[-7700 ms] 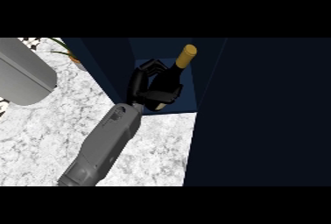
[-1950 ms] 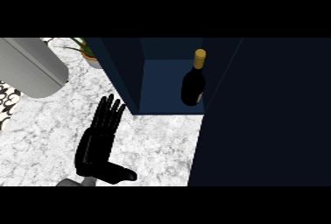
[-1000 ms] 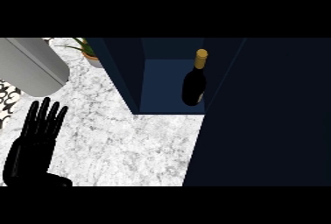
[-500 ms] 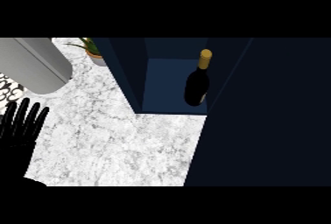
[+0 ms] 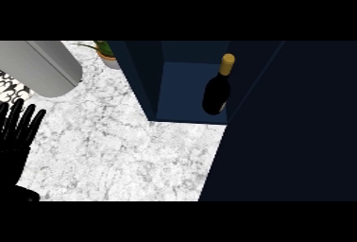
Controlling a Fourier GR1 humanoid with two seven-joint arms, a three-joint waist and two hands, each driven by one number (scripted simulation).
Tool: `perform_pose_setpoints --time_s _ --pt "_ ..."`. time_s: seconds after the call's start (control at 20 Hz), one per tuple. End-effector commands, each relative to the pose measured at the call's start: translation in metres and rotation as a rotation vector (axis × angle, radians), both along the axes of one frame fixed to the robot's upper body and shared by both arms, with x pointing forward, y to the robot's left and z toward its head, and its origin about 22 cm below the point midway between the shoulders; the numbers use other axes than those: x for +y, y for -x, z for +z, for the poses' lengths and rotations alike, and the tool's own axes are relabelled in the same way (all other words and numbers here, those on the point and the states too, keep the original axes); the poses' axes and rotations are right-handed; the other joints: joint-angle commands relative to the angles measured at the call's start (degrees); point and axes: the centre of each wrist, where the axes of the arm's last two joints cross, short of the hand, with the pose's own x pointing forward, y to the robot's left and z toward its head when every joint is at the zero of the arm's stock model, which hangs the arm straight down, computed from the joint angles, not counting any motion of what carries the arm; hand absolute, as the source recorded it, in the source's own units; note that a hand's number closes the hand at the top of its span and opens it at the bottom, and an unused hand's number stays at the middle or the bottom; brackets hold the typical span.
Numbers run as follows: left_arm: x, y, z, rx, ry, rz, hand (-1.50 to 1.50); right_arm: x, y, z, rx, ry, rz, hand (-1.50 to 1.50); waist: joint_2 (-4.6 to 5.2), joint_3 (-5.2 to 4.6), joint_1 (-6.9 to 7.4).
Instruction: Pick up the wine, place it into the cabinet and close the cabinet
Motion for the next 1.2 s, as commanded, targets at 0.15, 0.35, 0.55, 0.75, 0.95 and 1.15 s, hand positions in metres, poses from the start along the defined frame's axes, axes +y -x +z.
perform_pose_setpoints --time_s 0.15,0.35,0.55,0.75,0.95,1.15 --pt "0.002 -0.001 0.001 0.008 -0.001 -0.02 -1.5 0.035 -0.002 0.019 0.071 -0.183 0.096 1.5 -0.03 -0.14 1.79" --pt "0.004 -0.009 0.004 -0.01 -0.003 -0.021 -1.5 0.06 -0.037 0.025 0.051 -0.17 0.073 1.5 0.15 -0.1 1.9" --pt "0.017 0.0 0.007 0.01 -0.006 -0.012 -1.5 0.112 -0.068 0.041 0.081 -0.174 0.062 1.5 -0.35 0.06 1.64" --pt "0.022 -0.009 0.004 0.009 -0.006 0.011 -1.5 0.161 -0.103 0.062 0.097 -0.156 0.043 1.5 -0.22 0.24 -0.11" --pt "0.046 -0.007 0.005 0.02 -0.003 0.037 -1.5 0.185 -0.131 0.085 0.142 -0.153 0.016 1.5 -0.29 0.34 -0.77" --pt "0.022 0.003 -0.007 0.019 0.001 0.05 -1.5 0.181 -0.159 0.093 0.212 -0.212 0.001 1.5 -0.42 0.43 -1.63"
